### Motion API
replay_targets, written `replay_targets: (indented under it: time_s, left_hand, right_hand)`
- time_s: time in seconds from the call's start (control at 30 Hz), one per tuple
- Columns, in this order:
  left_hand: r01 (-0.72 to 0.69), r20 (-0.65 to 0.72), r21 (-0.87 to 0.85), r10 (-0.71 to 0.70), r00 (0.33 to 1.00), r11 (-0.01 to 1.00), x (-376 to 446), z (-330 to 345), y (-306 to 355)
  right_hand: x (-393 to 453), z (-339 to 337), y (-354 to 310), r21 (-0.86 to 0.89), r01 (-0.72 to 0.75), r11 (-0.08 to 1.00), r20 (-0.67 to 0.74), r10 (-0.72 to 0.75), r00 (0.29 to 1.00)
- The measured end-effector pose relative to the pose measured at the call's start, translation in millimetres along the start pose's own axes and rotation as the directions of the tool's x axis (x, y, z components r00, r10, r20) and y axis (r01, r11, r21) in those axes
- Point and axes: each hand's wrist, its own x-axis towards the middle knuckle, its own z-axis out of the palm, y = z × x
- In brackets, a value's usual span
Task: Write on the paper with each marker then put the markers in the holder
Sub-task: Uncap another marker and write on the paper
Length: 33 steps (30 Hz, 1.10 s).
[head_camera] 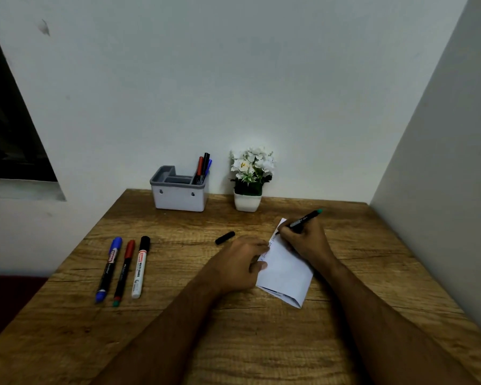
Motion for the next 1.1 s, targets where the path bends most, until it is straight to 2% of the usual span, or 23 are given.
replay_targets:
  time_s: [0.37, 0.67, 0.73, 0.83, 0.93, 1.1]
  left_hand:
    - [-0.001, 0.002, -0.024, 0.001, 1.000, 1.000, 0.5, -5.0, 3.9]
    - [0.026, -0.094, -0.038, -0.030, 0.995, 0.999, 4.0, -26.7, 8.5]
    - [0.049, -0.144, -0.002, -0.049, 0.988, 0.999, 6.6, -34.3, 5.5]
    - [0.170, -0.184, 0.066, -0.156, 0.970, 0.983, 8.3, -42.6, -1.7]
    - [0.279, -0.129, 0.174, -0.259, 0.957, 0.944, 7.2, -46.4, -6.5]
    - [0.295, -0.075, 0.280, -0.286, 0.955, 0.913, 5.8, -46.7, -7.2]
  right_hand:
    - [-6.1, -2.0, -4.0, -0.007, 0.005, 1.000, -0.070, -0.006, 0.998]
    - [-1.4, -3.4, -19.6, -0.039, 0.045, 0.998, -0.049, -0.047, 0.998]
    - [-1.0, -2.6, -24.3, -0.036, 0.051, 0.998, -0.042, -0.052, 0.998]
    - [-1.2, -0.3, -28.2, -0.027, 0.060, 0.998, -0.041, -0.062, 0.997]
    - [-1.7, 2.5, -28.2, -0.017, 0.066, 0.998, -0.008, -0.066, 0.998]
    - [-1.9, 5.9, -29.9, -0.003, 0.087, 0.996, 0.010, -0.087, 0.996]
